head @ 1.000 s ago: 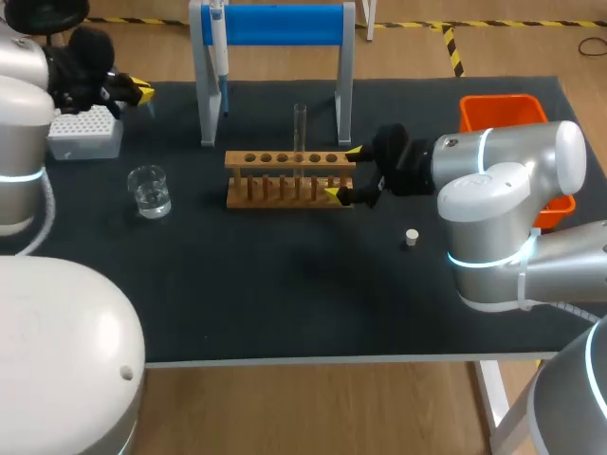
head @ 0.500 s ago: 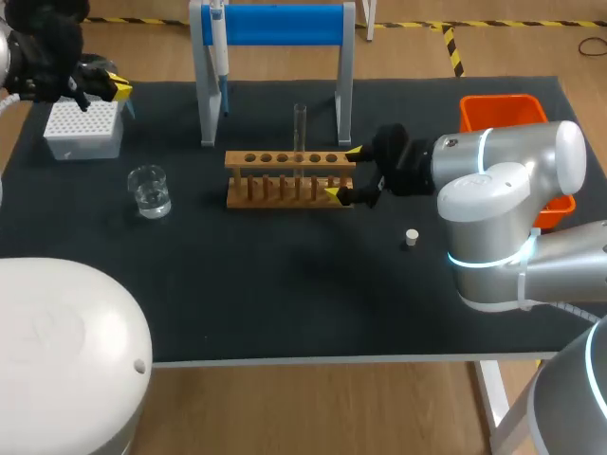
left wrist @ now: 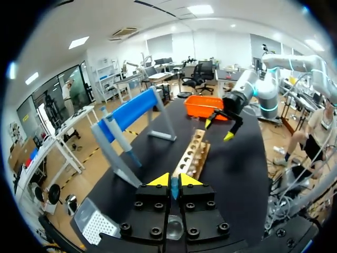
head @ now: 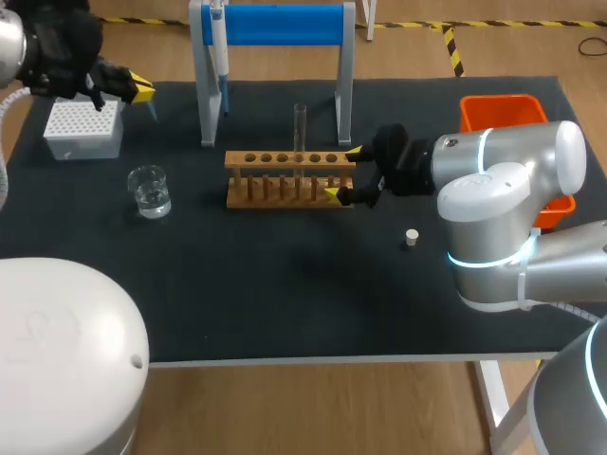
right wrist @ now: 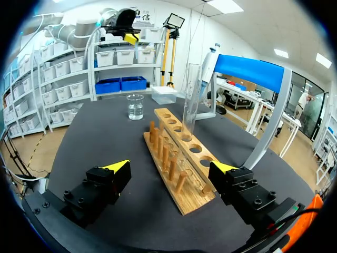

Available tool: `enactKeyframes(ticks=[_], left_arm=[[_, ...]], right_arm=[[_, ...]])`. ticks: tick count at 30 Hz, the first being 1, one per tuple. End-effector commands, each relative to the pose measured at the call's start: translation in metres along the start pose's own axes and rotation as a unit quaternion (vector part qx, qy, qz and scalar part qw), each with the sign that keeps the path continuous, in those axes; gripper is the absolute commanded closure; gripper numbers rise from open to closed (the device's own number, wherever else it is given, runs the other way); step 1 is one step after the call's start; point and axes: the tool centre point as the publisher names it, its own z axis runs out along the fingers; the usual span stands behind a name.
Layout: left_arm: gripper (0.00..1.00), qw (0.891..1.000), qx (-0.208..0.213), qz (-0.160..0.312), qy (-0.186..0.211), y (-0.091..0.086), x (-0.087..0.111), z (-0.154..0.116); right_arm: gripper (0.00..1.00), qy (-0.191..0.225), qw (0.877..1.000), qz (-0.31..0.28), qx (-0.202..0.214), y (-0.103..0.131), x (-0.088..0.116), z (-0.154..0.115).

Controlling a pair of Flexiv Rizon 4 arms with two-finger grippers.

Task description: Invert the test tube, pick up the pipette, mount the tip to pipette, aspirate from beaker and dispense into the tube, eject the tip, return the pipette, and cap with the stopper.

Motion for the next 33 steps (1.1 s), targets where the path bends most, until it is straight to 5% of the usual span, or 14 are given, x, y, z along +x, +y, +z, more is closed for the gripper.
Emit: enactKeyframes(ticks=[1,12,24,33], left_arm=[[1.00,1.000,-0.029,0.002,0.007,-0.021,0.022,-0.005],[1.00,0.996,-0.066,-0.024,0.049,-0.053,0.082,0.017],[1.00,0.992,-0.067,0.032,0.101,-0.099,0.130,0.045],[1.00,0.989,-0.072,0.044,0.123,-0.117,0.152,0.062]], right_arm=[[0.00,0.000,1.000,0.000,0.000,-0.001,0.000,0.000],[0.00,0.000,1.000,0.000,0.000,-0.001,0.000,0.000],[0.00,0.000,1.000,0.000,0.000,-0.001,0.000,0.000],[0.00,0.000,1.000,0.000,0.000,-0.001,0.000,0.000]])
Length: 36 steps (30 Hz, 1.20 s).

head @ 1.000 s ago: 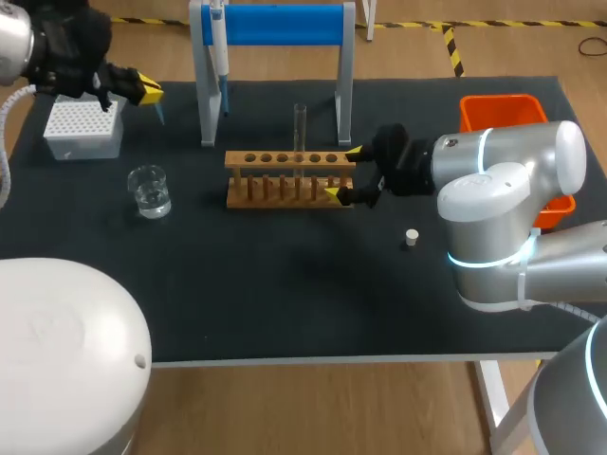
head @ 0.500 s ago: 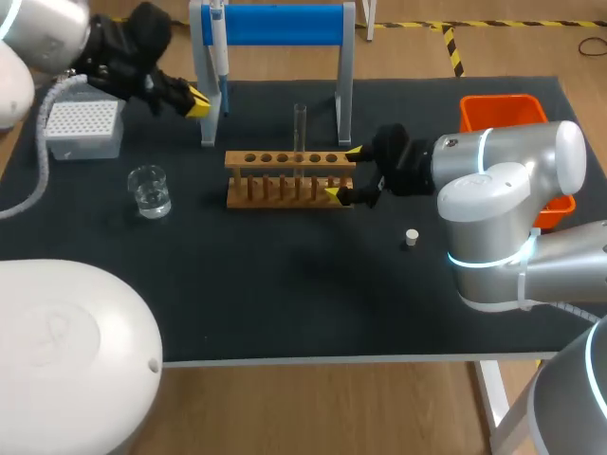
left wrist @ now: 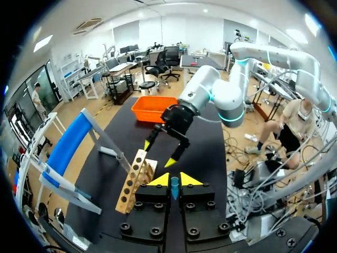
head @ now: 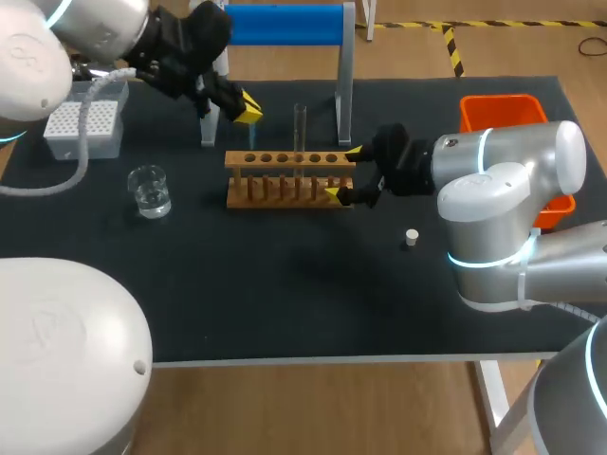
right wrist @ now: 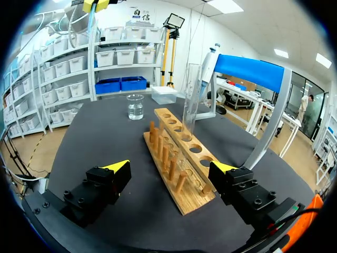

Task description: Invert the test tube, pick up the pipette, mount the tip to pipette, aspirate from beaker and dispense into the tube, eject the tip, return the pipette, and cap with the stopper.

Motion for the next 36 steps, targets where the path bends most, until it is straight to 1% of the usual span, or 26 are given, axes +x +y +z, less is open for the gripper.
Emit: enactKeyframes(ticks=[1,9,13,16,27,36], left_arm=[[1.00,1.000,-0.006,-0.002,0.003,-0.010,0.000,0.011],[1.00,1.000,-0.004,-0.001,0.006,-0.024,0.007,0.020],[1.00,1.000,-0.001,0.003,0.016,-0.030,0.012,0.026],[1.00,1.000,0.009,0.000,0.014,-0.033,0.013,0.028],[1.00,0.999,0.017,0.010,0.026,-0.049,0.017,0.036],[1.00,0.999,0.018,0.012,0.028,-0.050,0.017,0.037]], right_arm=[[0.00,0.000,1.000,0.000,0.000,-0.001,0.000,0.000],[0.00,0.000,1.000,0.000,0.000,-0.001,0.000,0.000],[0.00,0.000,1.000,0.000,0.000,-0.001,0.000,0.000],[0.00,0.000,1.000,0.000,0.000,-0.001,0.000,0.000],[0.00,0.000,1.000,0.000,0.000,-0.001,0.000,0.000],[0.00,0.000,1.000,0.000,0.000,-0.001,0.000,0.000]])
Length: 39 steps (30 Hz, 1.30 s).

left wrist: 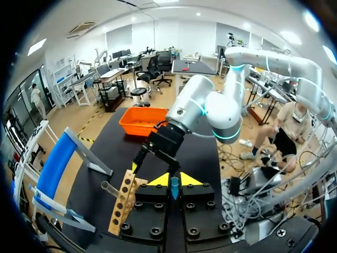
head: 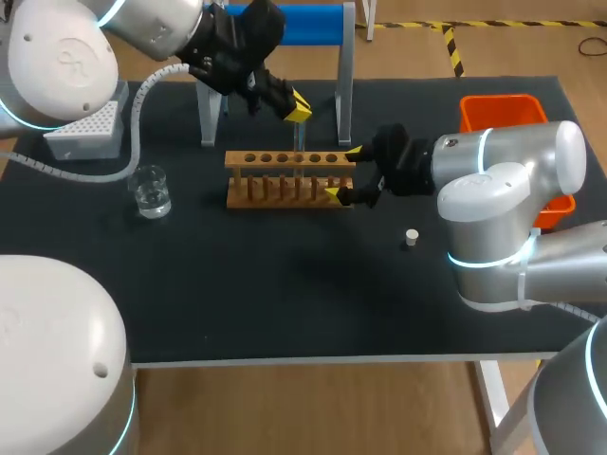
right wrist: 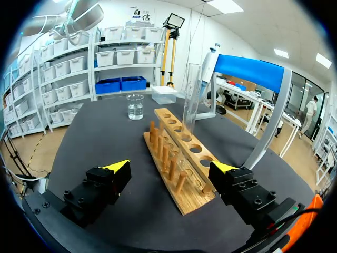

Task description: Invert the test tube, pick up the pipette, mount the tip to pipette, aspirate from beaker and dispense into the tube, eject the tip, return the pipette, and cap with the stopper.

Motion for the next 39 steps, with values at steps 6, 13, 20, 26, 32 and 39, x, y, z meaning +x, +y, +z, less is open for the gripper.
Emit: enactKeyframes(ticks=[6,13,20,26,32,39], left_arm=[[1.00,1.000,-0.002,0.000,0.001,-0.001,-0.001,0.000],[1.00,1.000,-0.002,0.000,0.001,-0.001,-0.001,0.000],[1.00,1.000,-0.002,0.000,0.001,-0.001,-0.001,0.000],[1.00,1.000,-0.002,0.000,0.001,-0.001,-0.001,0.000],[1.00,1.000,-0.002,0.000,0.001,-0.001,-0.001,0.000],[1.00,1.000,-0.002,0.000,0.001,-0.001,-0.001,0.000]], right_arm=[[0.00,0.000,1.000,0.000,0.000,-0.001,0.000,0.000],[0.00,0.013,1.000,-0.024,0.000,0.001,0.007,-0.023],[0.00,0.049,0.997,-0.031,-0.052,0.007,0.011,-0.060],[0.00,0.098,0.987,-0.069,-0.110,0.019,0.023,-0.092],[0.00,0.168,0.966,-0.093,-0.173,0.038,0.037,-0.118],[0.00,0.231,0.942,-0.072,-0.231,0.056,0.046,-0.130]])
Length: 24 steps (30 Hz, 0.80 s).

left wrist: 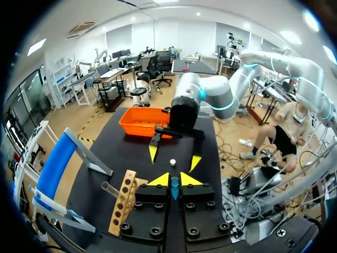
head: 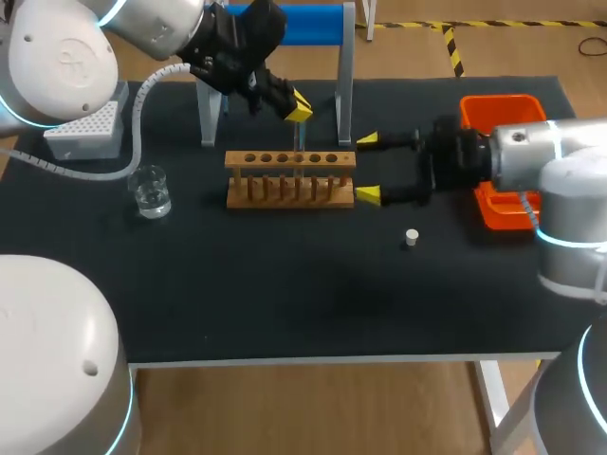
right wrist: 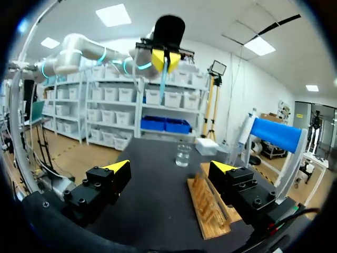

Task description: Invert the test tube, pick up the pipette, mount the tip to pipette, aspirate from beaker and dispense into the tube, eject the tip, return the pipette, and cap with the stopper.

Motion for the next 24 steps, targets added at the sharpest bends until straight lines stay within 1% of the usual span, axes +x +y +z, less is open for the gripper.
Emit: enactKeyframes(ticks=[1,4,8,17,24], left_arm=[[1.00,1.000,-0.002,-0.001,0.001,-0.001,0.000,-0.001],[1.00,1.000,-0.002,-0.001,0.001,-0.001,0.000,-0.001],[1.00,1.000,-0.002,-0.001,0.001,-0.001,0.000,-0.001],[1.00,1.000,-0.002,-0.001,0.001,-0.001,0.000,-0.001],[1.00,1.000,-0.002,-0.001,0.001,-0.001,0.000,-0.001]], right_arm=[[0.00,0.051,0.998,0.012,-0.045,0.005,0.001,-0.035],[0.00,0.068,0.996,0.025,-0.061,0.012,0.003,-0.033],[0.00,0.074,0.994,0.037,-0.066,0.020,0.004,-0.029],[0.00,0.078,0.993,0.072,-0.049,0.036,0.002,-0.010],[0.00,0.080,0.993,0.071,-0.043,0.051,0.006,0.005]])
